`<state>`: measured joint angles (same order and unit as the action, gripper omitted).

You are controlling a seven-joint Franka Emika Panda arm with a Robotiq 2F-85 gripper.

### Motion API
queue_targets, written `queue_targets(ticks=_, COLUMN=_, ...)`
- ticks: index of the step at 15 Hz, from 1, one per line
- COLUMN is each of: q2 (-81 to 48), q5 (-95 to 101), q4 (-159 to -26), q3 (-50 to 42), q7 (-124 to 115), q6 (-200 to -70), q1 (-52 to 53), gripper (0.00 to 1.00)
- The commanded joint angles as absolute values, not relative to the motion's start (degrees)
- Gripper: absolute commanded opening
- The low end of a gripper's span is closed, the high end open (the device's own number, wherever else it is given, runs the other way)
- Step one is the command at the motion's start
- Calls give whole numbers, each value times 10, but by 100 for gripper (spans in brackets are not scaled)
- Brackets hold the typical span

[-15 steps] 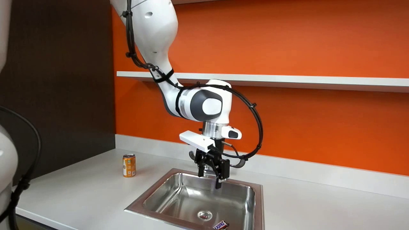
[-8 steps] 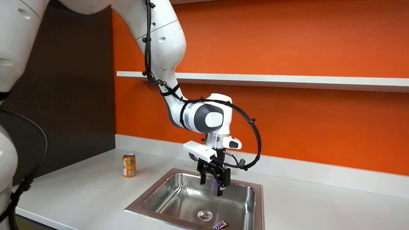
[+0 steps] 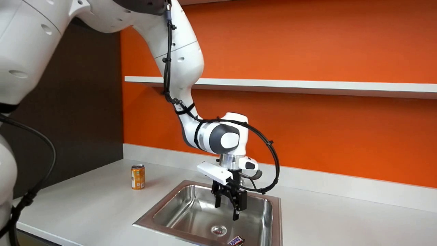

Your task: Take the brown packet out of the sink and place it on the left side of the countertop.

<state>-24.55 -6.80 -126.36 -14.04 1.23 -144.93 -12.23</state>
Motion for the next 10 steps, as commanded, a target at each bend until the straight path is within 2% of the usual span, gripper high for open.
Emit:
queue_targets(ticks=1, q2=-271, q5=-70, q4=-1246, q3=-125, q7=15, q6=-1465, q1=-142, gripper=100)
queue_targets(ticks=10, q2=-293, q5=-58, q4=-1250, q3=-129, q7=5, q6=-1482, q1=-139, gripper=100)
